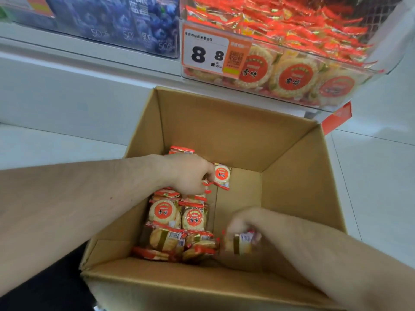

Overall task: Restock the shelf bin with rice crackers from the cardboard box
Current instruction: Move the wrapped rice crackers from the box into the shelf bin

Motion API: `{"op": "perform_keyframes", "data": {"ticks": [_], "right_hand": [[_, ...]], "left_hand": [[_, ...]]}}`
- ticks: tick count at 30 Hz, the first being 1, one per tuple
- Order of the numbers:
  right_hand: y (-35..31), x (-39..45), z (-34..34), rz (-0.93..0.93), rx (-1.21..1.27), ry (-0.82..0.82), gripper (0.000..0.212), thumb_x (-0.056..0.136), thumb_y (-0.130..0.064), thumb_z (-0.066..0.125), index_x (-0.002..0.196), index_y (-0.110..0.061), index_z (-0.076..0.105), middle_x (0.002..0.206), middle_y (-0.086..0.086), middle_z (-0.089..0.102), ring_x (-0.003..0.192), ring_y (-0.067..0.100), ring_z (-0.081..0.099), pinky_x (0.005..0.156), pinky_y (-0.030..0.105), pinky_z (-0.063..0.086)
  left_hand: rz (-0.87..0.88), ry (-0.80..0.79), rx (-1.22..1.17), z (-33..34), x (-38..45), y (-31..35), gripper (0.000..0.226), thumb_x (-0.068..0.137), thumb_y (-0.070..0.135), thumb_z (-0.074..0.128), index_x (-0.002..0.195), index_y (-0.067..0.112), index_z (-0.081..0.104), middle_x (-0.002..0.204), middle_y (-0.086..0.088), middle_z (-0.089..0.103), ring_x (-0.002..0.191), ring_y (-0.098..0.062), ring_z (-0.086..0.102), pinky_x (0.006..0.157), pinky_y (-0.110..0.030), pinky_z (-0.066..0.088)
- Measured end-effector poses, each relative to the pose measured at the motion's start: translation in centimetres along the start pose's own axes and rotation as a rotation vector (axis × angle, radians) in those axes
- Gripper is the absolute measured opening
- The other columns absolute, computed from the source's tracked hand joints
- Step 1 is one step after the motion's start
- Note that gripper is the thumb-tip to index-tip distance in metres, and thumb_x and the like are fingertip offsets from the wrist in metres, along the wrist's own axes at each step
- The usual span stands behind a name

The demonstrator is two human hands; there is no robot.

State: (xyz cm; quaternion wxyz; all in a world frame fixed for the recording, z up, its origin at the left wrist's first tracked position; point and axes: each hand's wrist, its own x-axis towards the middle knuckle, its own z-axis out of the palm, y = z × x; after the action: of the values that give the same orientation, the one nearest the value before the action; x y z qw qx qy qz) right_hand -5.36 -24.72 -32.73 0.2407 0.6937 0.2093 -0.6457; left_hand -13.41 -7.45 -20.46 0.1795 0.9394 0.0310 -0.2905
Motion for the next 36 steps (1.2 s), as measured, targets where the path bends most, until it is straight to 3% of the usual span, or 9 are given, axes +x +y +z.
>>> {"op": "perform_keyframes", "data": {"ticks": [5, 8, 13, 19, 23, 27, 31, 33, 36], "right_hand": [[3.0, -5.8, -5.4, -0.372, 0.774, -0.043, 0.029, 0.089, -0.027, 0.038, 0.098, -0.011, 0.061, 0.080, 0.007, 0.069, 0.064, 0.021, 0.064, 0.059, 0.025, 0.051], [3.0, -7.8, -6.3, -0.609, 0.911, -0.080, 0.030, 0.084, -0.024, 0.040, 0.102, -0.011, 0.060, 0.081, 0.010, 0.069, 0.063, 0.024, 0.065, 0.059, 0.026, 0.054], [3.3, -6.6, -7.2, -0.853, 1.062, -0.172, 0.052, 0.082, -0.047, 0.052, 0.120, -0.012, 0.059, 0.111, 0.017, 0.066, 0.091, 0.032, 0.067, 0.076, 0.039, 0.057], [4.2, 2.3, -6.9, -0.325, 1.542, 0.470, 0.028, 0.093, -0.036, 0.051, 0.099, -0.010, 0.058, 0.101, 0.012, 0.062, 0.082, 0.024, 0.060, 0.091, 0.039, 0.047], [4.0, 7.9, -6.6, -0.110, 1.519, 0.506, 0.024, 0.097, -0.027, 0.046, 0.112, -0.011, 0.057, 0.086, 0.005, 0.056, 0.071, 0.019, 0.054, 0.063, 0.029, 0.042], [2.3, 11.4, -8.2, -0.084, 1.469, 0.595, 0.026, 0.092, -0.019, 0.056, 0.109, -0.001, 0.063, 0.084, 0.007, 0.061, 0.072, 0.021, 0.054, 0.056, 0.027, 0.041], [0.6, 13.8, -10.3, -0.012, 1.330, 0.728, 0.051, 0.075, -0.034, 0.078, 0.111, -0.002, 0.062, 0.113, 0.016, 0.067, 0.098, 0.030, 0.064, 0.074, 0.029, 0.051], [0.0, 15.0, -11.1, 0.073, 1.204, 0.797, 0.069, 0.066, -0.046, 0.080, 0.115, -0.004, 0.058, 0.118, 0.017, 0.065, 0.104, 0.032, 0.065, 0.081, 0.034, 0.054], [-1.1, 16.1, -11.7, 0.098, 1.220, 0.827, 0.074, 0.065, -0.043, 0.084, 0.118, -0.003, 0.052, 0.120, 0.017, 0.063, 0.106, 0.033, 0.064, 0.079, 0.035, 0.052]], "left_hand": [[-0.102, -0.065, -0.127, -0.2, 0.2, 0.3, 0.050, 0.088, 0.044, 0.061, 0.134, 0.026, 0.048, 0.119, 0.005, 0.062, 0.102, -0.016, 0.060, 0.090, -0.036, 0.052], [-0.142, -0.109, -0.376, -0.3, 0.2, 0.6, 0.066, 0.081, 0.047, 0.071, 0.136, 0.026, 0.044, 0.126, 0.006, 0.057, 0.107, -0.015, 0.059, 0.095, -0.033, 0.051], [-0.154, 0.052, -0.658, -0.8, 0.1, 0.3, 0.024, 0.079, 0.011, 0.072, 0.099, 0.020, 0.063, 0.089, -0.002, 0.065, 0.071, -0.015, 0.059, 0.054, -0.026, 0.047], [-0.233, 0.273, -0.617, -1.7, 0.4, -2.3, 0.033, 0.078, 0.004, 0.062, 0.085, 0.035, 0.069, 0.099, 0.002, 0.068, 0.084, -0.016, 0.063, 0.069, -0.033, 0.053], [-0.301, 0.388, -0.570, -1.9, 0.9, -3.8, 0.050, 0.087, -0.004, 0.058, 0.076, 0.043, 0.070, 0.134, 0.005, 0.042, 0.117, -0.018, 0.049, 0.095, -0.035, 0.048], [-0.300, 0.295, -0.758, -1.4, 1.5, -4.9, 0.050, 0.084, -0.010, 0.061, 0.076, 0.037, 0.076, 0.100, 0.008, 0.069, 0.091, -0.014, 0.067, 0.083, -0.039, 0.058], [-0.323, 0.179, -0.877, -1.4, 1.9, -5.6, 0.051, 0.083, -0.016, 0.052, 0.090, 0.029, 0.073, 0.103, 0.001, 0.070, 0.074, -0.006, 0.068, 0.062, -0.022, 0.057], [-0.334, 0.144, -0.983, -1.5, 1.8, -5.8, 0.044, 0.079, -0.014, 0.054, 0.100, 0.022, 0.070, 0.101, 0.000, 0.067, 0.078, -0.005, 0.064, 0.072, -0.012, 0.048], [-0.335, 0.176, -1.061, -1.2, 1.8, -6.4, 0.030, 0.078, 0.002, 0.065, 0.097, 0.025, 0.071, 0.120, 0.004, 0.062, 0.110, -0.010, 0.058, 0.093, -0.022, 0.045]]}}
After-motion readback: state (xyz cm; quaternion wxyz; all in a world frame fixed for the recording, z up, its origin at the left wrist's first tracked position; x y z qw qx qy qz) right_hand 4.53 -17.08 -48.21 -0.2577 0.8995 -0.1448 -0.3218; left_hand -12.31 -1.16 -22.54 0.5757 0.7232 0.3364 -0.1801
